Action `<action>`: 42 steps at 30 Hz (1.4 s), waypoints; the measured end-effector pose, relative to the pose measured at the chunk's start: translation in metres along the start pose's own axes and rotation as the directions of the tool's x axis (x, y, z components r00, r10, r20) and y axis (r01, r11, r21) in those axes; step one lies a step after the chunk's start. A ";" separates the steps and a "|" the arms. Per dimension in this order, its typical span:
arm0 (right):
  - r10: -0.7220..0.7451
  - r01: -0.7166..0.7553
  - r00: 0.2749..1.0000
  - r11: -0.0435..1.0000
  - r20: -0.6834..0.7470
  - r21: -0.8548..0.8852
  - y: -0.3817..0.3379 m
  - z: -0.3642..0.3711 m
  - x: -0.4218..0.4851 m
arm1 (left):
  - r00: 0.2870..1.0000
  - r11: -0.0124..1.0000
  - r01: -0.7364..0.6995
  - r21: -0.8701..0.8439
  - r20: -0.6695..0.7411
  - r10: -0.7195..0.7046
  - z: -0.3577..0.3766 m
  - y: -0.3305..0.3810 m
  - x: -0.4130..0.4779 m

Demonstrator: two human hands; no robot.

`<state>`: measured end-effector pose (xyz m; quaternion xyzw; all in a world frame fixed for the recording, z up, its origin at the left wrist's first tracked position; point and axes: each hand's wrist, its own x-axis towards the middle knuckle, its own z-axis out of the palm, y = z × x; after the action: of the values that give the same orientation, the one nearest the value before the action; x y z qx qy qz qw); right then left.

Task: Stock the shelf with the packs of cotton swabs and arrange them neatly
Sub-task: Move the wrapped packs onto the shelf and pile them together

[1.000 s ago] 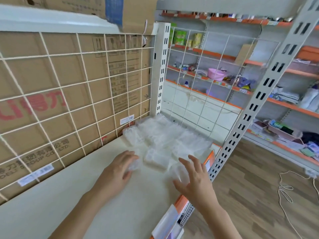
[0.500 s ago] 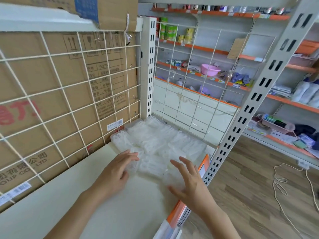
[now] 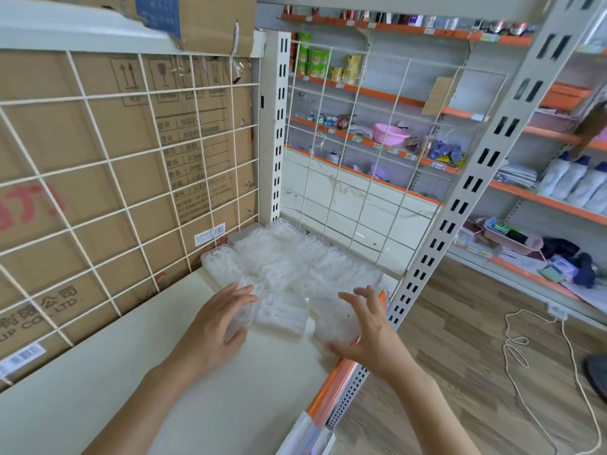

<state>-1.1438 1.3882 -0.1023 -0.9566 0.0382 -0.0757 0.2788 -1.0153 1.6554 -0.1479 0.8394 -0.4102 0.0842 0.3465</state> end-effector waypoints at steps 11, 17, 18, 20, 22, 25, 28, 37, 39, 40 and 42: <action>0.056 -0.063 0.992 0.996 -0.110 -0.069 0.002 0.004 -0.002 | 1.000 0.998 0.012 0.068 -0.017 -0.010 0.000 0.003 -0.007; 0.064 -0.098 0.982 0.976 -0.176 -0.192 -0.014 0.022 -0.011 | 1.000 0.995 0.028 0.099 -0.016 -0.026 0.001 0.007 -0.013; 0.067 -0.101 0.983 0.975 -0.173 -0.199 -0.015 0.022 -0.012 | 0.999 0.995 0.034 0.097 -0.018 -0.032 0.000 0.009 -0.015; 0.085 -0.112 0.987 0.972 -0.133 -0.206 -0.017 0.017 -0.014 | 0.999 0.994 0.043 0.098 -0.029 -0.041 -0.004 0.013 -0.020; 0.063 -0.095 0.980 0.981 -0.190 -0.167 -0.017 0.012 -0.019 | 0.998 0.993 0.053 0.105 -0.046 -0.049 -0.010 0.019 -0.026; 0.089 -0.125 0.958 0.986 -0.274 -0.115 -0.019 0.006 -0.032 | 0.997 0.989 0.054 0.138 -0.070 -0.045 -0.025 0.027 -0.042; 0.079 -0.117 0.932 0.989 -0.353 -0.089 -0.029 0.002 -0.052 | 0.996 0.981 0.068 0.184 -0.076 -0.054 -0.047 0.033 -0.067; 0.042 -0.068 0.914 0.996 -0.404 -0.050 -0.098 0.032 -0.138 | 0.978 0.940 0.200 0.278 -0.118 -0.174 -0.125 0.059 -0.195; 0.018 -0.037 0.920 0.999 -0.393 -0.040 -0.117 0.041 -0.153 | 0.967 0.922 0.248 0.297 -0.135 -0.217 -0.143 0.066 -0.225; 0.007 -0.019 0.924 0.999 -0.382 -0.027 -0.126 0.045 -0.160 | 0.960 0.912 0.273 0.306 -0.145 -0.239 -0.152 0.069 -0.240; -0.031 0.026 0.936 0.999 -0.352 -0.019 -0.141 0.056 -0.171 | 0.948 0.884 0.313 0.348 -0.166 -0.270 -0.170 0.079 -0.270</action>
<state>-1.2989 1.5559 -0.0938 -0.9300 0.0741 -0.2493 0.2597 -1.2256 1.9027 -0.0960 0.9355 -0.2358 0.1539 0.2133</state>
